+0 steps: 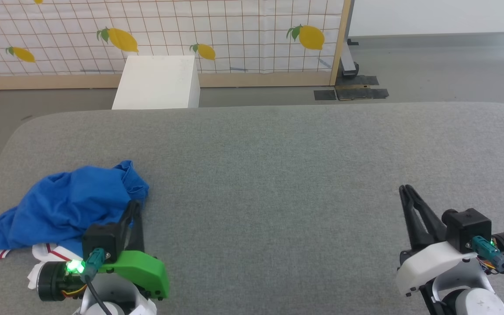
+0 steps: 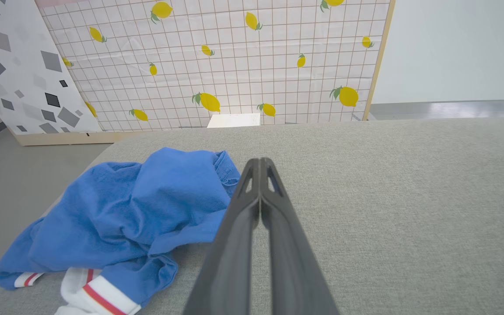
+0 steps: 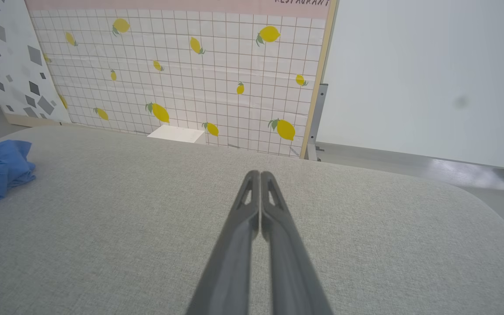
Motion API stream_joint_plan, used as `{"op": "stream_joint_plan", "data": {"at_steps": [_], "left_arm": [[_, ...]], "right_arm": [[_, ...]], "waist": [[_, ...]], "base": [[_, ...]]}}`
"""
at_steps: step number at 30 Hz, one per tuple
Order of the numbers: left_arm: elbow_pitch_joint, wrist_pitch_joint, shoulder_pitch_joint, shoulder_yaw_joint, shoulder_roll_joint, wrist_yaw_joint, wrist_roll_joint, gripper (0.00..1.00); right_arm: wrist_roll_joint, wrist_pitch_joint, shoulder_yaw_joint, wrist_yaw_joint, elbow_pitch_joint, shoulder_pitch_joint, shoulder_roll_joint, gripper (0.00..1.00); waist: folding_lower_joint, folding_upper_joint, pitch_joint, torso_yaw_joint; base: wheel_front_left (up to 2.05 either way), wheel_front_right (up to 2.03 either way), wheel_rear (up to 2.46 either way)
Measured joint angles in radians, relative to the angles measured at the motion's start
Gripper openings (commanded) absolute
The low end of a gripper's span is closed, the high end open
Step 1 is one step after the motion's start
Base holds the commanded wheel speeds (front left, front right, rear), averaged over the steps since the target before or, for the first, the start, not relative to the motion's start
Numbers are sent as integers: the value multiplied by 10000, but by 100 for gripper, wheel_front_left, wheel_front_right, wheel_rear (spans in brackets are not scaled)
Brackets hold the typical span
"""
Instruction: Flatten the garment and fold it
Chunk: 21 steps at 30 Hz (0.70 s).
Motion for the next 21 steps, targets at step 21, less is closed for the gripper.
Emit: {"op": "stream_joint_plan", "data": {"at_steps": [21], "left_arm": [[174, -278, 0, -267, 0, 100, -228, 100]], "right_arm": [[303, -276, -194, 0, 138, 30, -2, 100]], "waist": [[0, 0, 6, 47]], "base": [[0, 0, 0]]}}
